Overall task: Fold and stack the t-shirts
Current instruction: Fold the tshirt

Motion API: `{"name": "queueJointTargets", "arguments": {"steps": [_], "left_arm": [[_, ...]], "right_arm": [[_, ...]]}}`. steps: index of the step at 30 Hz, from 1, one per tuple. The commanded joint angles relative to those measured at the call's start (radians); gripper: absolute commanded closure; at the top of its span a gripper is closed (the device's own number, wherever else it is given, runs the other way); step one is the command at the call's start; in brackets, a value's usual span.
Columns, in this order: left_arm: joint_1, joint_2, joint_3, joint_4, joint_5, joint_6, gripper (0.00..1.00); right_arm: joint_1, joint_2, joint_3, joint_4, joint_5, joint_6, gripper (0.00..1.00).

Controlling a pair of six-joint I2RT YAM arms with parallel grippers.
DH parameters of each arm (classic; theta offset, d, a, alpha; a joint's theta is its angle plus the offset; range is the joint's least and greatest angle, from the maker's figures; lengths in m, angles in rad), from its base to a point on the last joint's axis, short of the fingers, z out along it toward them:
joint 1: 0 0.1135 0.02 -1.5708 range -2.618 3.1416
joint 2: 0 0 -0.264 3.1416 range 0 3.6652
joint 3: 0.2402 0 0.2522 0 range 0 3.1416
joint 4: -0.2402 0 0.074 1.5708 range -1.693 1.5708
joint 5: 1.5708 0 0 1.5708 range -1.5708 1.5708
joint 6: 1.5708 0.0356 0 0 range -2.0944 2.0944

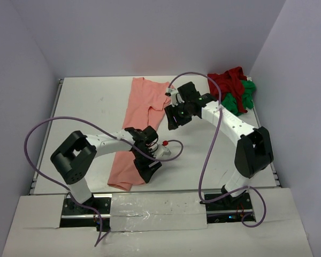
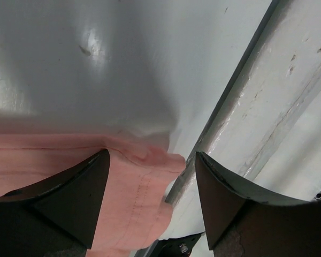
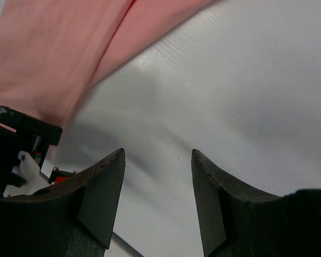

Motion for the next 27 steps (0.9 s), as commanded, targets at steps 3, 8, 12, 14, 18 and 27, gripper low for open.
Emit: {"name": "queueJointTargets", "arguments": {"steps": [3,8,12,14,18,27], "left_arm": [[-0.04,0.034,0.028,-0.006,-0.046,-0.005,0.25],[-0.042,0.037,0.017,0.019,-0.169,-0.039,0.29],[-0.042,0.055,0.017,0.004,-0.233,-0.044,0.4],[-0.047,0.063,0.006,0.01,-0.251,-0.051,0.51],[-0.05,0.088,-0.003,-0.008,-0.282,-0.051,0.93],[-0.048,0.054,0.052,-0.045,-0.268,-0.053,1.0]], "right_arm": [[-0.005,-0.05,0.041,-0.002,-0.026,-0.01,0.4],[-0.005,-0.061,0.037,-0.003,-0.049,-0.011,0.4],[-0.005,-0.064,0.041,-0.005,-0.066,-0.011,0.4],[-0.006,-0.069,0.043,-0.006,-0.066,-0.011,0.4],[-0.011,-0.075,0.041,-0.008,-0.067,-0.011,0.4],[-0.02,-0.077,0.037,-0.008,-0.08,-0.011,0.4]]}}
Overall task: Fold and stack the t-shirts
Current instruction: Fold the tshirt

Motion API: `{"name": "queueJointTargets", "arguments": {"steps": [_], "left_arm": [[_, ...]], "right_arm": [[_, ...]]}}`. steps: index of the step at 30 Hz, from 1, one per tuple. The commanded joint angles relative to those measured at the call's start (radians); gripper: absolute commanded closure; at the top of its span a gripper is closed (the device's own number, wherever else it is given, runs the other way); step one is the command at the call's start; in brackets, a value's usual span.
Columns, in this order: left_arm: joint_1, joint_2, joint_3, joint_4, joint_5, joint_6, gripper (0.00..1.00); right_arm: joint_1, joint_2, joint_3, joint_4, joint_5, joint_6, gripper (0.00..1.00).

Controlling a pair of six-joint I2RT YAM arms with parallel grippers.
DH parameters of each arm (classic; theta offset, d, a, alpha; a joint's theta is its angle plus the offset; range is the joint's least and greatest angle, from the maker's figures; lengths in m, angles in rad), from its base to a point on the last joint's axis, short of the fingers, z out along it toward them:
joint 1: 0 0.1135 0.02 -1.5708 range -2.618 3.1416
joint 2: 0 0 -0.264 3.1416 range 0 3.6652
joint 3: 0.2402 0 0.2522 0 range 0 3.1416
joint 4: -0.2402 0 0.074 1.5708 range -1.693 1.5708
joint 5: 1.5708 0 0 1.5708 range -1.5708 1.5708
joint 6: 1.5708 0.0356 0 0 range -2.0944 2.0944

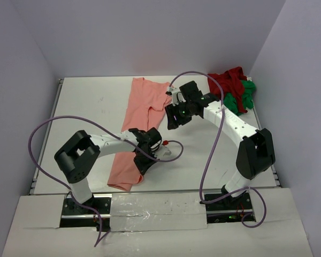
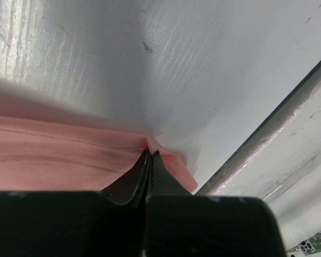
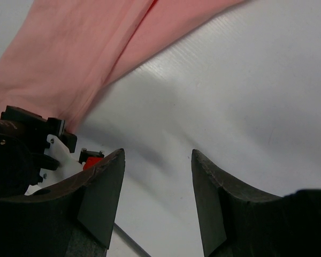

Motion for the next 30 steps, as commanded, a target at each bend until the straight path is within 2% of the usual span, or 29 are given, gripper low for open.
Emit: {"name": "queueJointTargets", "arguments": {"steps": [1,17,30], "left_arm": [[-0.005,0.007,0.03,-0.042,-0.067,0.01,1.0],[0.005,-0.09,0.167,-0.241,-0.184,0.017,1.0],[0.028,-0.18,0.054,-0.385,-0.221,0.059,1.0]], "right_arm": [[-0.007,-0.053,0.037,-0.004,-0.015,-0.01,0.4],[-0.007,-0.039,0.032,-0.009,-0.018,-0.016,0.4],[-0.008,-0.038,0.038,-0.015,-0.018,-0.016,0.4]]}}
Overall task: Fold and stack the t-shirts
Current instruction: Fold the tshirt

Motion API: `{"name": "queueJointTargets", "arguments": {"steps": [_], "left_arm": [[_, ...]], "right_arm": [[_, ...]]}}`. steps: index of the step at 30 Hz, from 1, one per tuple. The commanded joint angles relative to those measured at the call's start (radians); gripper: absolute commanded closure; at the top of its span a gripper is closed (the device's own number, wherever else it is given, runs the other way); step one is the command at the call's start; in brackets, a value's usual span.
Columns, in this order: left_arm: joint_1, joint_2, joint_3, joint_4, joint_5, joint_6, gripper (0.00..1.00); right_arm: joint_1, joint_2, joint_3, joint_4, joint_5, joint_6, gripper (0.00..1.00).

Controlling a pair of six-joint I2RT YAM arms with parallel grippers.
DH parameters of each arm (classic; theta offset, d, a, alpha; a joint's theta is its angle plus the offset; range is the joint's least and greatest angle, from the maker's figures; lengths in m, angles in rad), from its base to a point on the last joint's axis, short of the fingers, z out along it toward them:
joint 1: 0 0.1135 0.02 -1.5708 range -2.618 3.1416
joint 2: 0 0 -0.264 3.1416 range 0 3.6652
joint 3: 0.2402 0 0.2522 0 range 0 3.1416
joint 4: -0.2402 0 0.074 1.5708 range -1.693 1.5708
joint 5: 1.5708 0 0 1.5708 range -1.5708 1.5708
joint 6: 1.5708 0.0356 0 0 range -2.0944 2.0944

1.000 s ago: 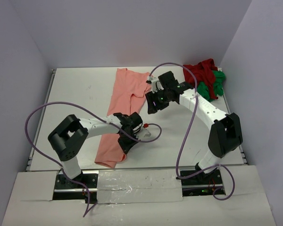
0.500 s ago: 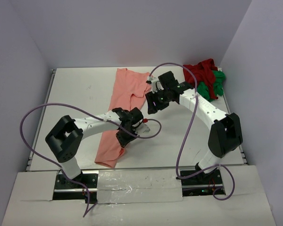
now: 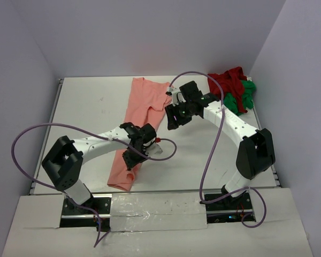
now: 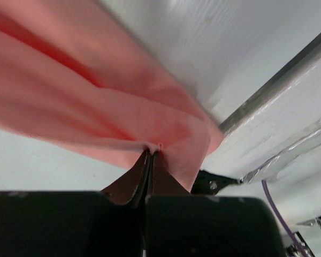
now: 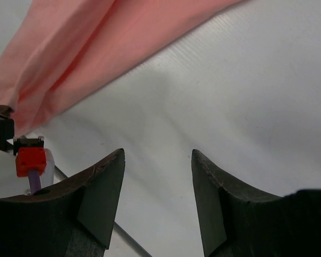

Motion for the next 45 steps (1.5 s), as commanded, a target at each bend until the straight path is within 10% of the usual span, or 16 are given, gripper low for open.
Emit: {"name": "queueJointTargets", "arguments": {"steps": [1,40,41,45], "left_arm": [[0.02,-0.051,-0.042,-0.089,-0.021,0.032,1.0],[-0.028,0.248,0.276,-0.124,0.342,0.118,0.94],[-0.031,0.248,0.262,-0.13,0.353,0.119,0.89],[-0.032,0.225,0.224,-0.153,0.379,0.125,0.01]], "right_arm": [[-0.006,-0.038,0.038,-0.011,-0.016,-0.012,0.4],[-0.006,-0.059,0.047,-0.017,-0.021,-0.012,0.4],[-0.006,-0.059,0.047,-0.015,-0.021,-0.012,0.4],[-0.006,-0.059,0.052,-0.02,-0.022,-0.013,0.4]]}}
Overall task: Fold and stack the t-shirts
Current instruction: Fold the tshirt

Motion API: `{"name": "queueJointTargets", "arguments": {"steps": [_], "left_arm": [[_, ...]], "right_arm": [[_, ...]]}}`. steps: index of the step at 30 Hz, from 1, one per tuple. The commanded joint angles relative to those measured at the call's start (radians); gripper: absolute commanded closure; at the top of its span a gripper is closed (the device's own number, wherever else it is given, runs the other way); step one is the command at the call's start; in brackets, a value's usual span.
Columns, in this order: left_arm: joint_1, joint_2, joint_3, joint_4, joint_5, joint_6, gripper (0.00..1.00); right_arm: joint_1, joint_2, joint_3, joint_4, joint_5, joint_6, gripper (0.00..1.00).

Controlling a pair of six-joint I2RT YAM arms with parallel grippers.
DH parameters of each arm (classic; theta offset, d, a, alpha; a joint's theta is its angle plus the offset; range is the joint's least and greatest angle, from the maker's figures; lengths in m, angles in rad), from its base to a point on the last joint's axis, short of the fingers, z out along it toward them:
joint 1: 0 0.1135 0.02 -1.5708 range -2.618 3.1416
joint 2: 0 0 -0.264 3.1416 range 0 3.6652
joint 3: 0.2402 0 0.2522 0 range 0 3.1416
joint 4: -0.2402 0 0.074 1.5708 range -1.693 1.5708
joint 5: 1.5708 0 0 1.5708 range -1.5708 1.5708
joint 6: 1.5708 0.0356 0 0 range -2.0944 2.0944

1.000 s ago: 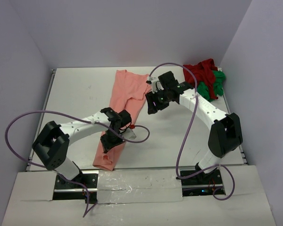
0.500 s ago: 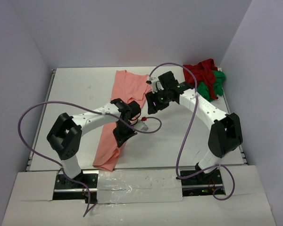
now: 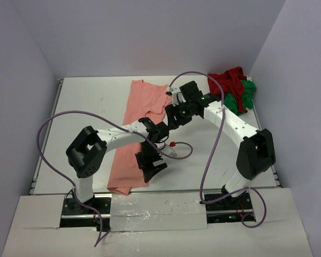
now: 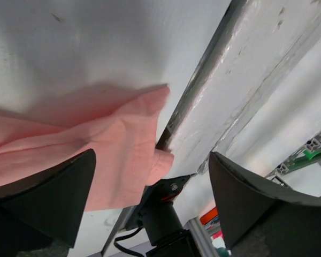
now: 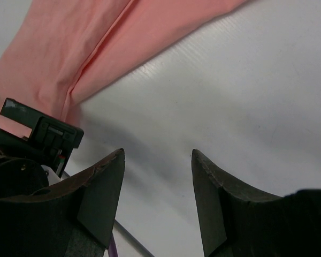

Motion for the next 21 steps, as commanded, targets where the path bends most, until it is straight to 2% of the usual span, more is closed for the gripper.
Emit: {"name": "queueJointTargets", "arguments": {"steps": [1,5,10,13,14,16,17,19,20,21], "left_arm": [[-0.002,-0.035,-0.022,-0.029,0.063,0.013,0.01],[0.002,-0.1,-0.013,-0.024,0.023,-0.004,0.01],[0.088,-0.199,0.047,0.042,-0.107,-0.056,0.01],[0.175,-0.258,0.036,0.156,-0.24,-0.119,0.01],[0.194,-0.288,0.026,0.196,-0.323,-0.135,0.01],[0.252,-0.311,-0.017,0.281,-0.362,-0.163,0.01],[0.272,-0.325,-0.03,0.365,-0.427,-0.169,0.01],[0.315,-0.328,-0.06,0.445,-0.461,-0.179,0.01],[0.333,-0.324,-0.065,0.5,-0.454,-0.18,0.01],[0.364,-0.321,-0.076,0.531,-0.433,-0.177,0.01]], "right_arm": [[-0.006,-0.058,0.052,-0.015,-0.015,-0.015,0.4],[-0.006,-0.066,0.047,-0.011,-0.014,-0.015,0.39],[-0.006,-0.075,0.033,0.006,-0.038,-0.018,0.39],[-0.006,-0.077,0.024,0.019,-0.048,-0.013,0.4],[-0.006,-0.065,0.027,0.023,-0.044,-0.012,0.41],[-0.004,-0.043,0.036,0.029,-0.035,-0.004,0.49],[-0.003,-0.028,0.056,0.028,-0.032,-0.001,0.52],[0.0,0.034,0.085,0.023,-0.014,0.011,0.89],[0.002,0.061,0.128,0.019,-0.003,0.018,1.0],[0.002,0.119,0.151,0.012,-0.003,0.015,1.0]]}}
